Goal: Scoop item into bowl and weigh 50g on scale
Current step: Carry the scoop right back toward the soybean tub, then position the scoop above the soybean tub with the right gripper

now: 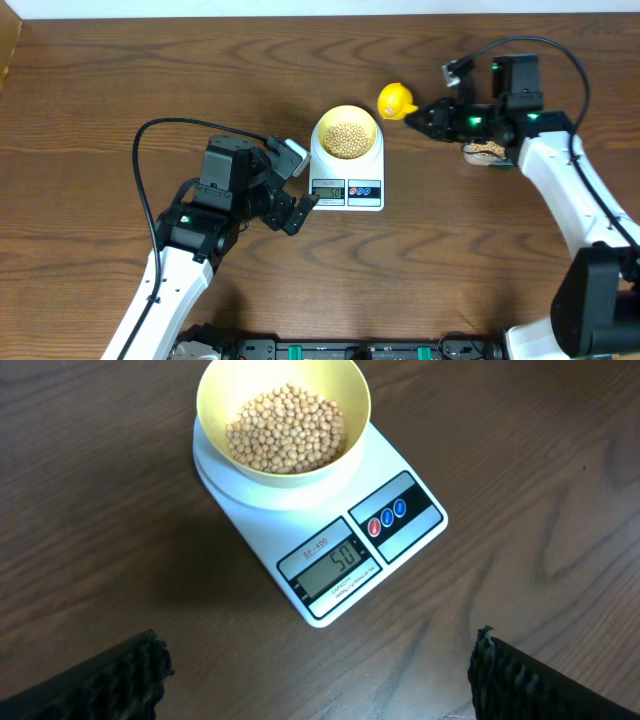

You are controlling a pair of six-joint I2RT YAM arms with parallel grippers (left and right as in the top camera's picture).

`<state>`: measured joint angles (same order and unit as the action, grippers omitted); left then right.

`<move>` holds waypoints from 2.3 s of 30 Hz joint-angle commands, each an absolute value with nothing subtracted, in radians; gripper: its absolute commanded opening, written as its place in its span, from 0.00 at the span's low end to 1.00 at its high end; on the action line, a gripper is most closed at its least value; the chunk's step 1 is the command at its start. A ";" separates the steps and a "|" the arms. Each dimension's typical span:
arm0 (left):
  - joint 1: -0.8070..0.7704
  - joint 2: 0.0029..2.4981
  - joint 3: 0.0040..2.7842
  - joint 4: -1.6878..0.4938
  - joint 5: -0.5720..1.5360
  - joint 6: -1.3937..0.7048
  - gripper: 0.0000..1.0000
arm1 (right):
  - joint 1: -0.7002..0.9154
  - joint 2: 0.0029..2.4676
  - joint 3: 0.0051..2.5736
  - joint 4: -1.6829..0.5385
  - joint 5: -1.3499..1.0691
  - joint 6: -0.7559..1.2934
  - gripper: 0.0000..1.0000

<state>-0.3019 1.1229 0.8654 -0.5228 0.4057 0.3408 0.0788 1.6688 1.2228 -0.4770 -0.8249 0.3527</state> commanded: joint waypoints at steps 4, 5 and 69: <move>-0.298 1.117 0.869 -0.522 0.410 0.343 0.98 | -0.012 1.560 1.229 -0.588 -0.771 0.363 0.01; -0.298 1.117 0.869 -0.522 0.410 0.343 0.98 | -0.024 1.543 1.229 -0.601 -0.749 0.363 0.01; -0.298 1.117 0.869 -0.522 0.410 0.343 0.98 | 0.015 1.350 1.229 -0.885 0.100 0.139 0.01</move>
